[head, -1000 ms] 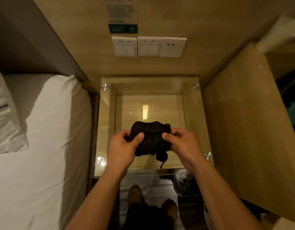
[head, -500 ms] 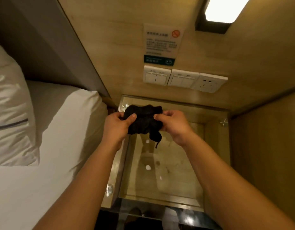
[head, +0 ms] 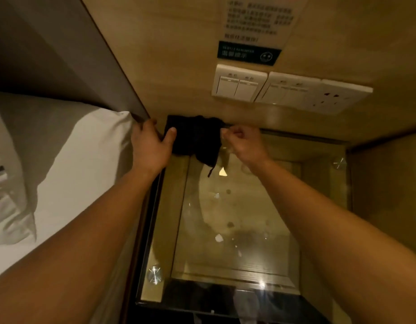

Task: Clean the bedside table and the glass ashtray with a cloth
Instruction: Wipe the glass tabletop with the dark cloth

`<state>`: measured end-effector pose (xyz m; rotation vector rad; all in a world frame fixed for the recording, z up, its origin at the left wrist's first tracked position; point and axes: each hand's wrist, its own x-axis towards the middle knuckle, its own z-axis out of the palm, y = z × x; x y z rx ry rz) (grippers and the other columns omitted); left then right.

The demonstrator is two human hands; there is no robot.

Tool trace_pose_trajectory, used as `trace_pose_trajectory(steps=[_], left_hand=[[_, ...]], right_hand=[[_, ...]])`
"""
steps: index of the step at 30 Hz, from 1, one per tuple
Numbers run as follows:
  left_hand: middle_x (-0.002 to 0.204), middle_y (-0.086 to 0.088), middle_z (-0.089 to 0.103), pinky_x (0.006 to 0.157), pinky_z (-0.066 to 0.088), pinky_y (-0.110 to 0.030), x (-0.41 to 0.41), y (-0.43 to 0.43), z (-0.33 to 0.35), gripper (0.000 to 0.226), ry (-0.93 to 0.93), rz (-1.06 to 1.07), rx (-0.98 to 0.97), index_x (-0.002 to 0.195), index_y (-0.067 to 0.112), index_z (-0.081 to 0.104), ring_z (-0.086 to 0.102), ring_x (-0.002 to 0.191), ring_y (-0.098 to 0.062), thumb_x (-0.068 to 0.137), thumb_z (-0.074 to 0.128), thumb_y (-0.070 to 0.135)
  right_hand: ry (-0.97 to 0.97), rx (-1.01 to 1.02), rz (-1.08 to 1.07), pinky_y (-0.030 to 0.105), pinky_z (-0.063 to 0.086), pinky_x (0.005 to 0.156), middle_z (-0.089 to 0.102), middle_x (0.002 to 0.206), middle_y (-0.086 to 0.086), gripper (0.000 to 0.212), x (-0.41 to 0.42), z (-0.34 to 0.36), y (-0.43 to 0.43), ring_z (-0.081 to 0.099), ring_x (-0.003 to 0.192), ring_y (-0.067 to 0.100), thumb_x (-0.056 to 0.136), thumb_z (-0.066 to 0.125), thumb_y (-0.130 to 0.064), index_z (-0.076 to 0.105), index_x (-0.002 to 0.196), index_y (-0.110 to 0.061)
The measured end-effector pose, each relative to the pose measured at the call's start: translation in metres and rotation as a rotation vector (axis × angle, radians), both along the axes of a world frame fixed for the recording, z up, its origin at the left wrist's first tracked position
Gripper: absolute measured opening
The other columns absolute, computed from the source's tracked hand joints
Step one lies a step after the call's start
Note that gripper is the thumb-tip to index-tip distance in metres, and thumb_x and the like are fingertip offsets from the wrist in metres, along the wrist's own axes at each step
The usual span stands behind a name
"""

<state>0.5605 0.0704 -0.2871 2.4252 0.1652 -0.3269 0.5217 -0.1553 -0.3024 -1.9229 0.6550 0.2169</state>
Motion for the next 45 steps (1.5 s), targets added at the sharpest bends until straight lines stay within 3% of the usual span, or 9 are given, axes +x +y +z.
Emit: trace_pose_trajectory(steps=[4,6,9,13,15,18,26,36,45], left_hand=[[0.148,-0.023,0.048,0.116,0.038,-0.045,-0.008,0.011,0.006,0.058,-0.285,-0.47,0.101,0.148,0.005,0.052,0.047,0.137,-0.038,0.103,0.058,0.041],[0.154,-0.021,0.046,0.116,0.039,-0.053,0.005,0.008,0.005,0.061,-0.312,-0.796,0.152,0.152,0.009,0.05,0.045,0.141,-0.039,0.104,0.047,0.047],[0.167,-0.014,0.035,0.122,0.03,-0.054,0.031,-0.006,-0.002,0.066,-0.268,-1.17,0.283,0.158,0.017,0.041,0.031,0.154,-0.035,0.105,0.028,0.054],[0.174,-0.003,0.017,0.127,0.018,-0.052,0.06,-0.013,-0.025,0.072,-0.213,-1.388,0.397,0.165,0.027,0.022,0.012,0.161,-0.025,0.104,0.01,0.063],[0.175,0.004,0.008,0.127,0.015,-0.052,0.074,-0.012,-0.033,0.068,-0.237,-1.456,0.404,0.166,0.033,0.013,0.004,0.161,-0.018,0.105,0.008,0.064],[0.174,0.01,0.003,0.125,0.016,-0.05,0.088,-0.01,-0.042,0.065,-0.317,-1.533,0.377,0.165,0.039,0.007,-0.001,0.159,-0.011,0.106,0.012,0.065],[0.177,0.001,-0.001,0.121,0.018,-0.05,0.084,-0.009,-0.063,0.068,-0.445,-1.54,0.331,0.166,0.04,0.009,0.001,0.161,-0.021,0.104,0.019,0.067],[0.174,-0.001,0.017,0.125,0.015,-0.051,0.054,0.003,-0.059,0.065,-0.408,-1.498,0.325,0.163,0.037,0.023,0.011,0.161,-0.027,0.105,0.015,0.064],[0.171,-0.005,0.027,0.125,0.013,-0.053,-0.01,0.031,-0.065,0.064,-0.418,-1.407,0.326,0.162,0.031,0.029,0.016,0.16,-0.031,0.106,0.02,0.061]], right_hand=[[-0.087,-0.328,0.229,0.036,0.051,0.098,0.069,0.128,0.007,0.047,-0.07,-0.012,-0.041,0.064,0.114,0.024,0.096,0.067,-0.046,0.067,0.131,-0.015],[-0.08,-0.488,0.415,0.033,0.039,0.106,0.06,0.146,0.008,0.06,-0.101,-0.019,-0.058,0.053,0.136,0.028,0.094,0.064,-0.055,0.061,0.141,-0.018],[-0.108,-0.637,0.587,0.043,0.028,0.116,0.04,0.164,0.007,0.083,-0.126,-0.03,-0.061,0.028,0.155,0.027,0.088,0.06,-0.07,0.045,0.154,-0.022],[-0.023,-0.697,0.671,0.037,0.007,0.121,0.013,0.174,-0.004,0.112,-0.129,-0.042,-0.052,-0.004,0.156,0.006,0.075,0.044,-0.093,0.016,0.163,-0.031],[-0.016,-0.726,0.662,0.036,0.006,0.123,0.009,0.174,-0.007,0.116,-0.13,-0.047,-0.052,-0.007,0.157,0.005,0.072,0.039,-0.097,0.013,0.164,-0.032],[-0.061,-0.748,0.631,0.036,0.008,0.124,0.012,0.173,-0.009,0.114,-0.131,-0.052,-0.052,-0.003,0.159,0.006,0.072,0.043,-0.096,0.017,0.164,-0.032],[-0.047,-0.688,0.59,0.035,0.005,0.124,0.013,0.174,-0.011,0.114,-0.131,-0.052,-0.053,-0.002,0.159,0.004,0.07,0.052,-0.093,0.017,0.163,-0.037],[-0.023,-0.672,0.591,0.034,0.002,0.123,0.011,0.174,-0.011,0.116,-0.13,-0.05,-0.052,-0.006,0.158,0.003,0.07,0.048,-0.096,0.015,0.163,-0.037],[-0.022,-0.669,0.593,0.042,0.008,0.126,0.013,0.174,-0.005,0.117,-0.129,-0.046,-0.048,0.003,0.161,0.015,0.07,0.053,-0.093,0.018,0.164,-0.032]])
